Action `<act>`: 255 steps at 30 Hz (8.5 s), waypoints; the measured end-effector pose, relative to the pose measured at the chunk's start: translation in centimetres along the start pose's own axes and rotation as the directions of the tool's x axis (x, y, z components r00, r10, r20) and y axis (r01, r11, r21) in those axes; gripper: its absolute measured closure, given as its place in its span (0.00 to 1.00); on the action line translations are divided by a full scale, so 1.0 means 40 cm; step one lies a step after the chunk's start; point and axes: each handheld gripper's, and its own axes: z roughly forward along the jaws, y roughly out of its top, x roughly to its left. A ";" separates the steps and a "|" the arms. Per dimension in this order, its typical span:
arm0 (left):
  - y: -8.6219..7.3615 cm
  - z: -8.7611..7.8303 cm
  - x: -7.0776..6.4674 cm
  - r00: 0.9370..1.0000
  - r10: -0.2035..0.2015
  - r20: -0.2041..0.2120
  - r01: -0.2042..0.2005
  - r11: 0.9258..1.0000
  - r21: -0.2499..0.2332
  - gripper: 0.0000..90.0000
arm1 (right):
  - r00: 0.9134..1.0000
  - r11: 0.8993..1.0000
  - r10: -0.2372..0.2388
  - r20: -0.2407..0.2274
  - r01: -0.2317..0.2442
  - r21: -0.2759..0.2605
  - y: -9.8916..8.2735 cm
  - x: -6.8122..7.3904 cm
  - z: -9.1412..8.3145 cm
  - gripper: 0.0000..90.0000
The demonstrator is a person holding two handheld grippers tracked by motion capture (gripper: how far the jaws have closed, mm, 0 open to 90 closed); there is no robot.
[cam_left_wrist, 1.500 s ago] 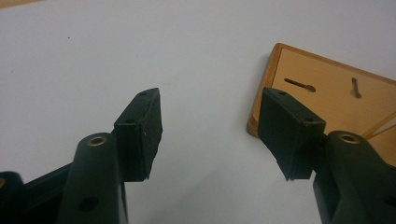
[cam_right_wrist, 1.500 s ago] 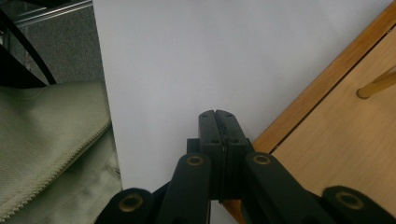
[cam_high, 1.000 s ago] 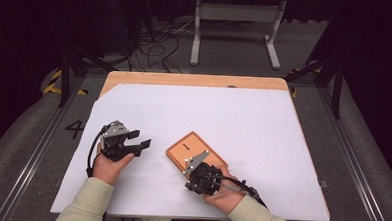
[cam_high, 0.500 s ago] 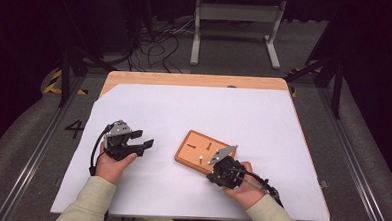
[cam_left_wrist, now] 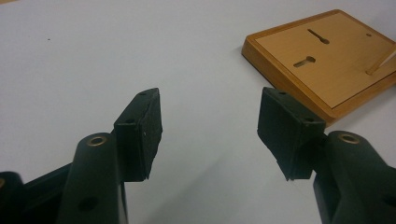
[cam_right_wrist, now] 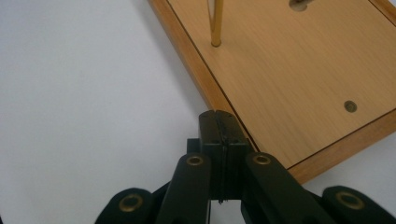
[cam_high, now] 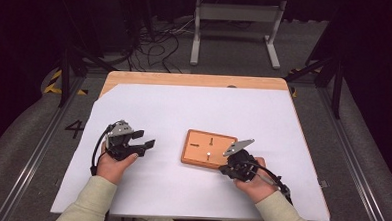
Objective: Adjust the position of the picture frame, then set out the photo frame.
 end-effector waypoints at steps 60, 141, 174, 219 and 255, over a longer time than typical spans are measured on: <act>0.109 0.098 -0.167 0.970 0.110 0.218 -0.099 0.993 -0.060 0.44 | 0.979 0.918 0.174 0.107 -0.122 -0.378 -0.122 -0.210 -0.193 0.57; 0.108 0.289 -0.366 0.848 0.489 0.206 -0.494 0.869 -0.029 0.93 | 0.982 0.898 0.185 0.041 -0.152 -0.412 -0.161 -0.218 -0.211 0.64; 0.046 0.256 -0.443 0.819 0.574 0.012 -0.574 0.819 -0.024 0.92 | 0.973 0.918 0.225 -0.054 -0.231 -0.321 -0.062 -0.222 -0.174 0.44; 0.040 0.262 -0.440 0.832 0.555 0.007 -0.555 0.832 0.005 0.93 | 0.932 0.943 0.289 -0.218 -0.316 -0.101 0.070 -0.289 0.032 0.26; 0.052 0.191 -0.438 0.861 0.456 0.223 -0.462 0.887 -0.031 0.58 | 0.974 0.982 0.012 -0.228 -0.054 -0.179 0.052 -0.246 -0.100 0.59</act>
